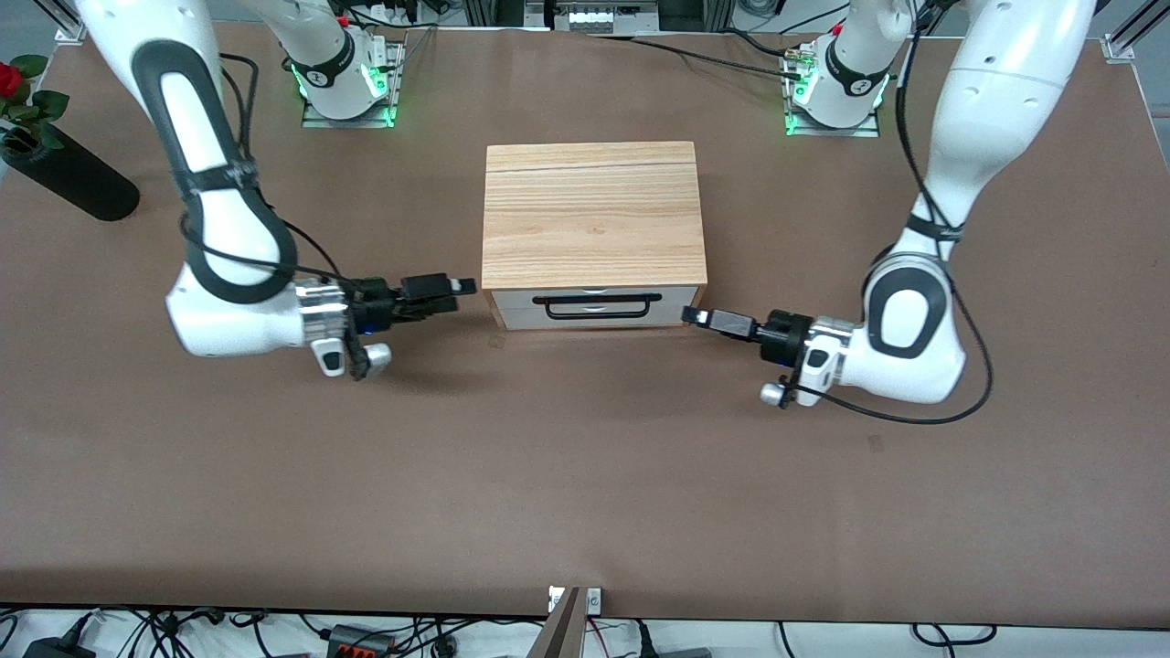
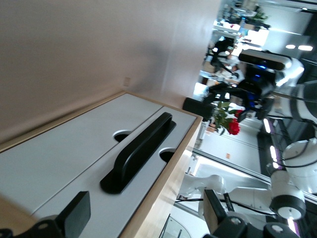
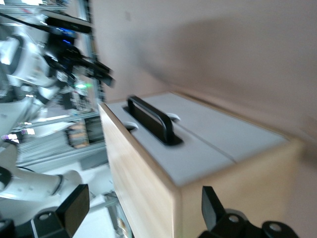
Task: Pull top drawer with both arms simultaneously
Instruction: 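Reach both grippers toward the black drawer handle ends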
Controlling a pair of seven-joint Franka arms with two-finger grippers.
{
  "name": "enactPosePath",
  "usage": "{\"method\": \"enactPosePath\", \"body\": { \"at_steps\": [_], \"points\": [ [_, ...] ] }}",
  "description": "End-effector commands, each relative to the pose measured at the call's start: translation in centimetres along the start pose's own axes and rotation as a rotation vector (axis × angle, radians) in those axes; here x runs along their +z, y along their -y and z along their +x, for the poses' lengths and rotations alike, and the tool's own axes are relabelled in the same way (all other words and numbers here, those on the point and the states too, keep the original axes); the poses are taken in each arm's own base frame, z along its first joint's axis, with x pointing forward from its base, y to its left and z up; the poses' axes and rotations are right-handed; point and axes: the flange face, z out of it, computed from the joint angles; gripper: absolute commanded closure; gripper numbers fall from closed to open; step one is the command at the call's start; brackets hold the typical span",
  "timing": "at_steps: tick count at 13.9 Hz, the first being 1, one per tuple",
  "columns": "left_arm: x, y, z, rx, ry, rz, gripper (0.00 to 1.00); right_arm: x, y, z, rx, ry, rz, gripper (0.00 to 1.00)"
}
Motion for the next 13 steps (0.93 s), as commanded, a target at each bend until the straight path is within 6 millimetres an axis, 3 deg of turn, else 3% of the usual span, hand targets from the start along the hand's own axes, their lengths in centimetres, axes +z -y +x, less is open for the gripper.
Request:
{"method": "enactPosePath", "body": {
  "at_steps": [1, 3, 8, 13],
  "points": [
    [2.4, 0.7, 0.8, 0.067, -0.029, -0.009, 0.0, 4.5, -2.7, 0.5, -0.084, -0.056, 0.099, 0.02],
    [2.7, 0.1, 0.8, 0.084, -0.027, -0.002, 0.0, 7.3, -3.3, 0.6, -0.089, -0.087, 0.169, 0.03],
    [3.1, 0.7, 0.7, 0.116, -0.016, 0.007, 0.0, 10.0, -3.6, 0.4, -0.079, -0.093, 0.209, 0.36],
    [3.8, 0.4, 0.7, 0.128, -0.012, 0.013, 0.0, 11.1, -5.1, 0.3, -0.059, -0.087, 0.195, 0.43]
  ]
}}
